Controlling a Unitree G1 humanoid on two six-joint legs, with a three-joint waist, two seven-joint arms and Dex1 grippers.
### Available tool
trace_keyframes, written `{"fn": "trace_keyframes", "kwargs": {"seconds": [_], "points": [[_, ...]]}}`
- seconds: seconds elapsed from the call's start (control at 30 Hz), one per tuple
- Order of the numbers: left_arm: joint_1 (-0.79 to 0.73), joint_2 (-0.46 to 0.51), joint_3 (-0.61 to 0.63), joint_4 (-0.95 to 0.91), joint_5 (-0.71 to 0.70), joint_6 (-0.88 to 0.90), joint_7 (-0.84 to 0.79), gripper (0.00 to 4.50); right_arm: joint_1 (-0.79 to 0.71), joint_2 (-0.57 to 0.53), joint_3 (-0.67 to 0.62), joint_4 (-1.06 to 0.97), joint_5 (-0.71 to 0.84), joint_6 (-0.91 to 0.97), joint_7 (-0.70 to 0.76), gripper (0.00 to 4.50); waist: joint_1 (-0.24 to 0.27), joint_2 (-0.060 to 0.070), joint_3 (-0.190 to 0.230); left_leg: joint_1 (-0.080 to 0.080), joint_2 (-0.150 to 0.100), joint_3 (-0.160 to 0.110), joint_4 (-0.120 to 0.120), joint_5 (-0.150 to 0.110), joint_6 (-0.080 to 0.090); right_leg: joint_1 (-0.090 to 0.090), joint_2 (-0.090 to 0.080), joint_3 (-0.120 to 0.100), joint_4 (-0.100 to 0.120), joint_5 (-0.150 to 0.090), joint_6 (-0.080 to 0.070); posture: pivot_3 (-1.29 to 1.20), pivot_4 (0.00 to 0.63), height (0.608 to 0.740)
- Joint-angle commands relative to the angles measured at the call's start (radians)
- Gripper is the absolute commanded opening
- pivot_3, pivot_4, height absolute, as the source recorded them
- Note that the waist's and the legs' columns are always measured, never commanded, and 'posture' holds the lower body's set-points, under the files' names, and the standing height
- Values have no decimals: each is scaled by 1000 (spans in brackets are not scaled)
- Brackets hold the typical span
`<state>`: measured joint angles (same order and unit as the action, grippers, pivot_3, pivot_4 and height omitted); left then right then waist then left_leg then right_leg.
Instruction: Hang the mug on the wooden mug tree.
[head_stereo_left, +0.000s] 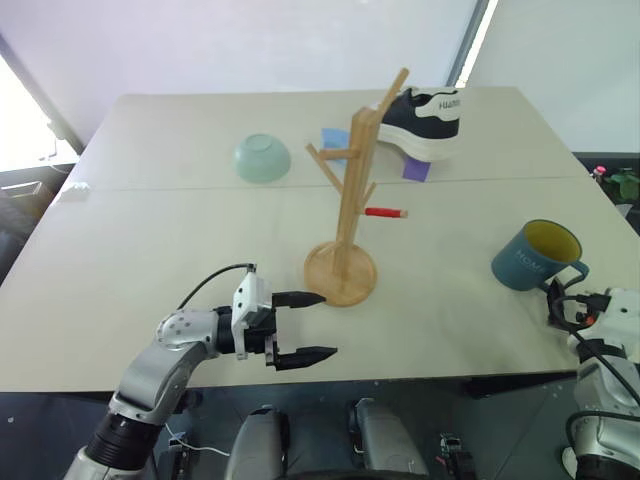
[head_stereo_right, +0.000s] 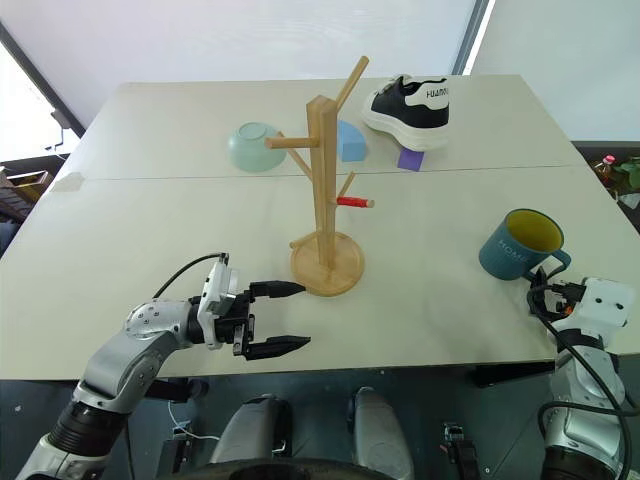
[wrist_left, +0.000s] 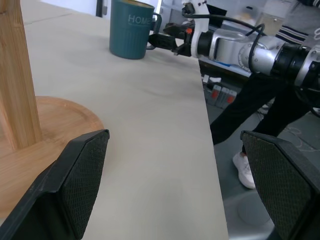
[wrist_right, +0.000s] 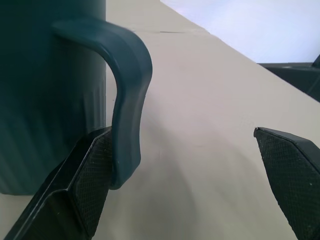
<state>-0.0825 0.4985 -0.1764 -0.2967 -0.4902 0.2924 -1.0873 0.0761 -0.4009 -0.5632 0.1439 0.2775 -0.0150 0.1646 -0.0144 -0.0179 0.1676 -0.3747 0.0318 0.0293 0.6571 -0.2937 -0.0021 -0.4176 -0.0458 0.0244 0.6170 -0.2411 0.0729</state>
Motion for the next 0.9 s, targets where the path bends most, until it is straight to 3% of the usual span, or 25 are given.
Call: {"fn": "trace_keyframes", "kwargs": {"seconds": [0.03, 0.13, 0.37, 0.5, 0.73, 0.9], "points": [[-8, 6, 7, -42, -11, -1, 6, 4500, -27, -16, -10, 12, 16, -9, 11, 4436, 0, 0, 0, 0, 0, 0, 0, 0, 0, 0, 0, 0, 0, 0, 0, 0, 150, 740], [-11, 9, 7, -47, -10, 4, 11, 4500, -42, -15, -8, 28, 30, -9, 30, 3564, 0, 0, 0, 0, 0, 0, 0, 0, 0, 0, 0, 0, 0, 0, 0, 0, 150, 740], [-14, 17, 6, -53, -9, 9, 19, 4500, -40, 5, 13, 10, 66, 5, 83, 59, 0, 0, 0, 0, 0, 0, 0, 0, 0, 1, 0, 0, 0, 0, 0, 0, 150, 740], [-9, 26, 10, -54, -8, 10, 21, 4500, -10, 5, 49, -80, 56, 7, 103, 59, 0, 0, 0, 1, 0, 0, 0, 0, 0, 1, 0, 0, 0, 0, 0, 0, 150, 740], [-18, 59, 65, 1, -7, -6, 26, 4500, 115, -183, 259, -432, -141, -33, 289, 59, -2, 3, 0, 1, 0, 0, 0, 0, 0, 0, 1, 0, 1, 0, 0, 0, 150, 740], [-37, 82, 106, 45, -15, -17, 6, 4500, 74, -327, 377, -672, -160, 34, 426, 59, 0, 1, 1, 1, 0, 0, 1, 0, 0, 0, 2, -1, 2, 0, 0, 0, 150, 740]]}}
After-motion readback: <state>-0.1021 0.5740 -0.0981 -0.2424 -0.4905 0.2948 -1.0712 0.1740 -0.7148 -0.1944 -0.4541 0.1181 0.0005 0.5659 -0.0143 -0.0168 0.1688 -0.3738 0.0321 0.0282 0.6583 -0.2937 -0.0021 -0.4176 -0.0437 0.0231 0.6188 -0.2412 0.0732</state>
